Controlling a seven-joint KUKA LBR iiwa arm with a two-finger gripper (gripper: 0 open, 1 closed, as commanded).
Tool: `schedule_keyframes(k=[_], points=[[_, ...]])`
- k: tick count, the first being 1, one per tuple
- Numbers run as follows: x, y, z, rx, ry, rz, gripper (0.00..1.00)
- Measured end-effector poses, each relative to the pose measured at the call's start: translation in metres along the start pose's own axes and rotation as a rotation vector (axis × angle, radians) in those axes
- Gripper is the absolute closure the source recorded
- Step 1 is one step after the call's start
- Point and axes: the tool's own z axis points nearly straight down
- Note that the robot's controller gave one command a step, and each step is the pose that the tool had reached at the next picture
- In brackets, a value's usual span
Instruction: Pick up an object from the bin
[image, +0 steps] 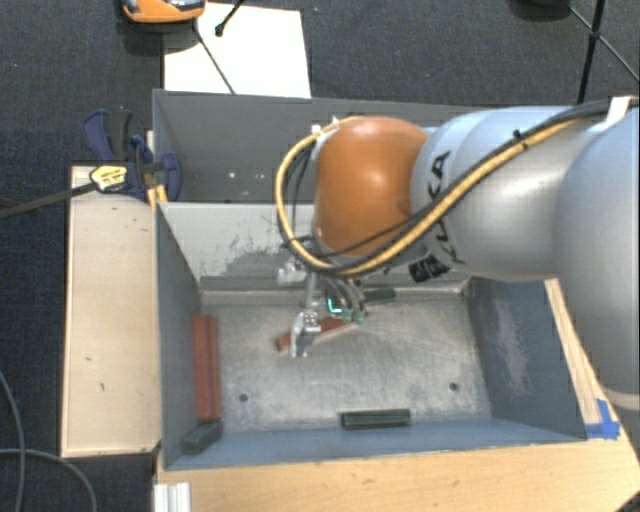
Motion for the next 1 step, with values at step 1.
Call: schedule_keyframes(k=[1], points=[[-0.0020, -0.0007, -0.0043, -0.001, -0.008, 0.004, 0.00]])
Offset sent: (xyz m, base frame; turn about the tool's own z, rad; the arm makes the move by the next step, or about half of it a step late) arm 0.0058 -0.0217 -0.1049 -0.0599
